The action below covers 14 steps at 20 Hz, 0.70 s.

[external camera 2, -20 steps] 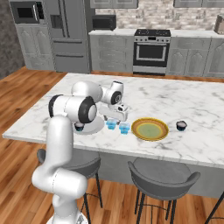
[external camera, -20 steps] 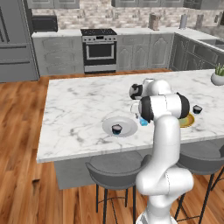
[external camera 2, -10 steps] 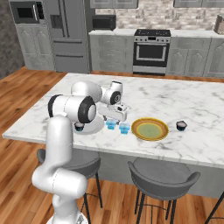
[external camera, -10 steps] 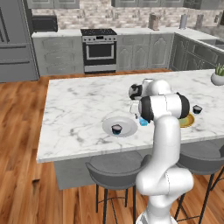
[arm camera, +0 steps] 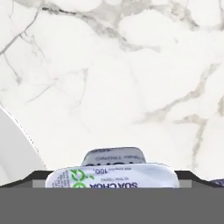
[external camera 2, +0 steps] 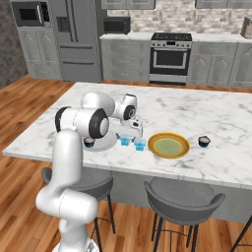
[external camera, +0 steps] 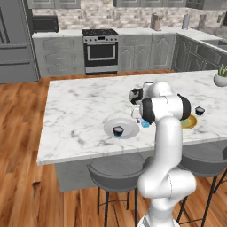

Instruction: Place two yogurt containers on each plate.

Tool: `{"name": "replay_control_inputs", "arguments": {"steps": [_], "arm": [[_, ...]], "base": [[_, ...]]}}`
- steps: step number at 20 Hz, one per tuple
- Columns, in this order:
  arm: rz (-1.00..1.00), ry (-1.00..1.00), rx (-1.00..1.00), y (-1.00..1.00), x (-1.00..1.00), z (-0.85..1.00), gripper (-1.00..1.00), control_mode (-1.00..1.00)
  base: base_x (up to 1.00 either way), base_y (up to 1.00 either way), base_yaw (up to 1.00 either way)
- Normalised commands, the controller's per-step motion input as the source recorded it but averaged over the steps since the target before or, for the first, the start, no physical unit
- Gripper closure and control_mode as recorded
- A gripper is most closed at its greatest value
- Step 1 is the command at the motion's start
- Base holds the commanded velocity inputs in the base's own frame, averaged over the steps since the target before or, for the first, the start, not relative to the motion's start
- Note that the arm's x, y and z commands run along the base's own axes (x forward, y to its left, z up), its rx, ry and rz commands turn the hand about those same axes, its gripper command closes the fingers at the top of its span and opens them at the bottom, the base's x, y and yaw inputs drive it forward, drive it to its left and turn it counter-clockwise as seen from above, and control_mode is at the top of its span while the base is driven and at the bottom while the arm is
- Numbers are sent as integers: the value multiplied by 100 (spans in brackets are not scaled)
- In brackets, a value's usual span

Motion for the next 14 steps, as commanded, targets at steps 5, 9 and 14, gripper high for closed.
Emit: {"name": "replay_control_inputs", "arguments": {"steps": [5, 9, 14], "arm": [[12, 0, 0, 0, 0, -11, 100, -100], [6, 0, 0, 0, -3, 0, 100, -100], [0, 0, 1, 0, -15, 21, 100, -100]], "base": [[0, 0, 0], [0, 0, 0], [0, 0, 0]]}}
